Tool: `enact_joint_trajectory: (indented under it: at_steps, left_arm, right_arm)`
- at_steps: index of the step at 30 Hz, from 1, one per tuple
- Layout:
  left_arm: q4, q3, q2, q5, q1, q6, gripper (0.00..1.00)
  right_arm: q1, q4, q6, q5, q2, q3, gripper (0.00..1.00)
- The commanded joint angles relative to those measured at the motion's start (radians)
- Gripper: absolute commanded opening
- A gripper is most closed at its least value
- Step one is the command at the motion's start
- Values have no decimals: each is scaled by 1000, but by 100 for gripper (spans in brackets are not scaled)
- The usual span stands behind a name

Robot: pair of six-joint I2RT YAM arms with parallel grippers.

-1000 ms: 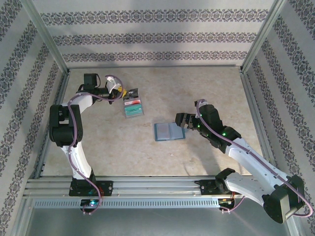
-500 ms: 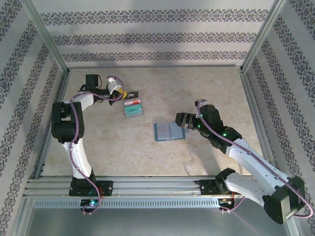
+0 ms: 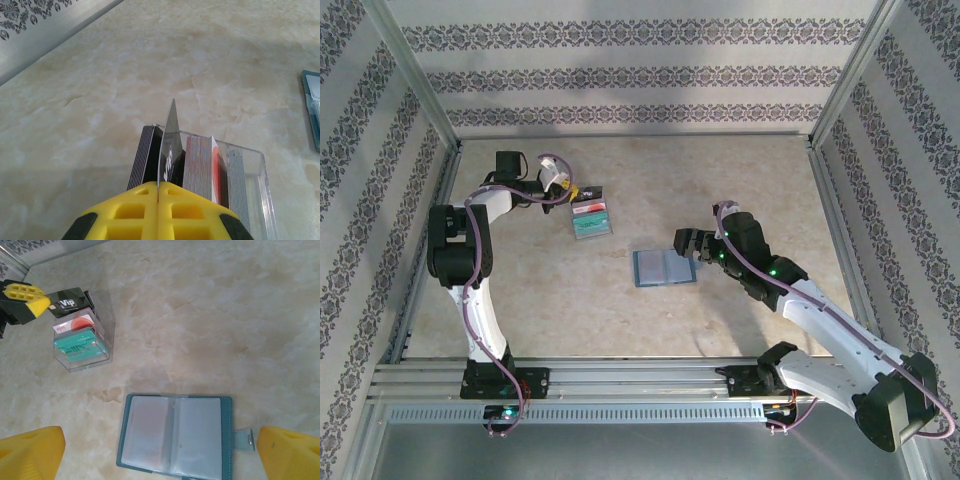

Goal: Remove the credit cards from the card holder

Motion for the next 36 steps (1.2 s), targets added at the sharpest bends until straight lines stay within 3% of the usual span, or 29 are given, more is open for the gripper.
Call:
enact_joint_trajectory:
  at_steps: [1,8,16,26,36]
  left_arm:
    - [29,10,23,-6,11,21,0]
    - [34,9,27,-18,12,20,1]
    - [28,0,4,-11,12,12,33]
    - [32,-26,-56,-7,10,8,36]
    - [132,-94,-170,-16,9,-87,45]
  right_arm:
    - [10,21,1,-5,7,24,98]
    - [11,25,-2,-7,8,25,98]
    - [12,23,-3,-9,0,21,98]
    - [14,24,-3,-6,3,22,98]
    - [18,20,0,9,9,17,98]
